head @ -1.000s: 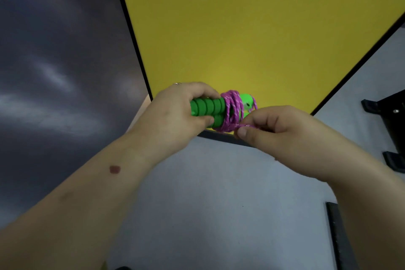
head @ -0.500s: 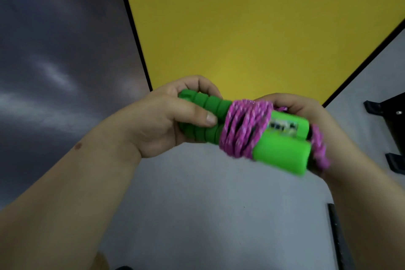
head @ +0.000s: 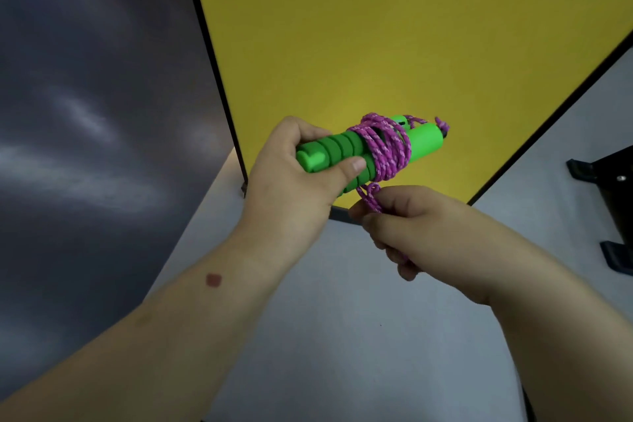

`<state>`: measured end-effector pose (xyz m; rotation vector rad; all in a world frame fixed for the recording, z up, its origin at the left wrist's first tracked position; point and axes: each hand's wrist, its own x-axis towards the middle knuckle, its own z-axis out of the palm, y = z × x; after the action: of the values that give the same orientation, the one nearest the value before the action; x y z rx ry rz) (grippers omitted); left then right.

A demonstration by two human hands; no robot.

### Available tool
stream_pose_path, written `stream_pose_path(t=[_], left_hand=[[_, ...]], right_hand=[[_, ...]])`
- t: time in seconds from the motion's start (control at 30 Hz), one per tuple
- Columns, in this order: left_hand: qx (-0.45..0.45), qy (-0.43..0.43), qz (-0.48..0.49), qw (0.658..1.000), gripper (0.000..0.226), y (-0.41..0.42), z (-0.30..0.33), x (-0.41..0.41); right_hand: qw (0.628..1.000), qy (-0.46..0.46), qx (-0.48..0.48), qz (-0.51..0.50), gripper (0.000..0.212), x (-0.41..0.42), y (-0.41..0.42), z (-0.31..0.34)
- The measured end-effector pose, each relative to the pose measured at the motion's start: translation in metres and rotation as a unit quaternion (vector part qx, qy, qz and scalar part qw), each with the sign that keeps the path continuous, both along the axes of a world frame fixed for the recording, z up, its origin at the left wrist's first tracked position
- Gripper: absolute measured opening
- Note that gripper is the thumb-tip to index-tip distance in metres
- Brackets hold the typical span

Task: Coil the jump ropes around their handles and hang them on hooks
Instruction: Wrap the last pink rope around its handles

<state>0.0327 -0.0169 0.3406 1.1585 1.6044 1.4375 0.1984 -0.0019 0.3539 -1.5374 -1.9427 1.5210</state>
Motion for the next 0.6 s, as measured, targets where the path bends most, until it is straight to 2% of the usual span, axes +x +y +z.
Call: stream_pose_path(t=[0.07,0.17,0.33,0.47,0.53,0.6], left_hand=[[0.023,0.089,-0.006,0.996,0.032,0.000,0.000,-0.001],[0.033,0.145,-0.017,0.989,0.035,0.001,-0.002,-0.003],[0.035,0.159,-0.014,0.987,0.041,0.001,-0.004,-0.003],[0.039,0.103,-0.034,0.993,0.041,0.001,-0.003,-0.002],[0.037,0.100,-0.064,0.992,0.039,0.001,-0.001,-0.001],[0.019,0.140,-0.100,0.985,0.048,0.001,0.000,-0.001]], right_hand=[[0.996,-0.038,0.075,0.009,0.010,0.003,0.001,0.004],[0.985,-0.036,0.163,-0.044,0.011,0.005,0.002,0.010],[0.979,0.102,0.162,-0.074,0.020,0.006,0.003,0.014],[0.960,0.211,0.160,-0.088,0.027,0.003,0.000,0.016],[0.954,0.243,0.156,-0.084,0.031,0.002,-0.001,0.016],[0.955,0.243,0.150,-0.074,0.034,0.003,-0.001,0.017]])
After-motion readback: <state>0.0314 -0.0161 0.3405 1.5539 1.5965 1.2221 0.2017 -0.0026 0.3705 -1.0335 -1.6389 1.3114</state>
